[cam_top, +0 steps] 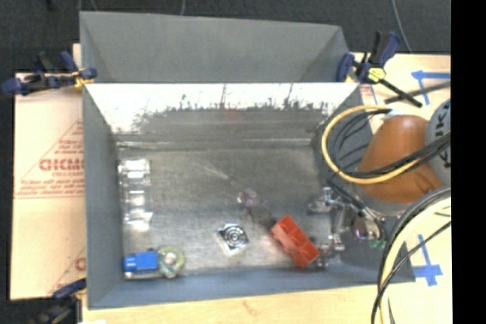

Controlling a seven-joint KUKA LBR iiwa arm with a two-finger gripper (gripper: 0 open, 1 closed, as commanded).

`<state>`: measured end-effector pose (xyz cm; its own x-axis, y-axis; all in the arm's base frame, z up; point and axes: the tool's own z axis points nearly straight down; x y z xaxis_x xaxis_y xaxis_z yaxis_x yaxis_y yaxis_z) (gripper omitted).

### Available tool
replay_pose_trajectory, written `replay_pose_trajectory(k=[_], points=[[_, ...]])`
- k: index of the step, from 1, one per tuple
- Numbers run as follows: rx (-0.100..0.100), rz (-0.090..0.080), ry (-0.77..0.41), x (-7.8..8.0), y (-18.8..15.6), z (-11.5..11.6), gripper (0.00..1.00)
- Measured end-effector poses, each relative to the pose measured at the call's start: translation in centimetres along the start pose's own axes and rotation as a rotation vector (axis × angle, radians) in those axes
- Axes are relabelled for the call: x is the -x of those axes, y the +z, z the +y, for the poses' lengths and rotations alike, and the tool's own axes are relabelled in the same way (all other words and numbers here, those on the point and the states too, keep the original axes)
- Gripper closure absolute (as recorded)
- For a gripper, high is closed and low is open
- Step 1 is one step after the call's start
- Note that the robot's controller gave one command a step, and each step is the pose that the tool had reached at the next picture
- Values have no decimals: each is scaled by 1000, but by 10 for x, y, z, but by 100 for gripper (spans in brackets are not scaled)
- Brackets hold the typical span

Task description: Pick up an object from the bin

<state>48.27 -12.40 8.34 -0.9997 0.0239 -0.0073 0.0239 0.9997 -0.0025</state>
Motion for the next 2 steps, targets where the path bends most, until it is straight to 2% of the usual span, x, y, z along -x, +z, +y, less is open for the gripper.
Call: replay_pose_trajectory(k=[1, 2], points=[[0, 5, -5, -1, 2, 0, 100], [0, 5, -7, -1, 2, 1, 0]])
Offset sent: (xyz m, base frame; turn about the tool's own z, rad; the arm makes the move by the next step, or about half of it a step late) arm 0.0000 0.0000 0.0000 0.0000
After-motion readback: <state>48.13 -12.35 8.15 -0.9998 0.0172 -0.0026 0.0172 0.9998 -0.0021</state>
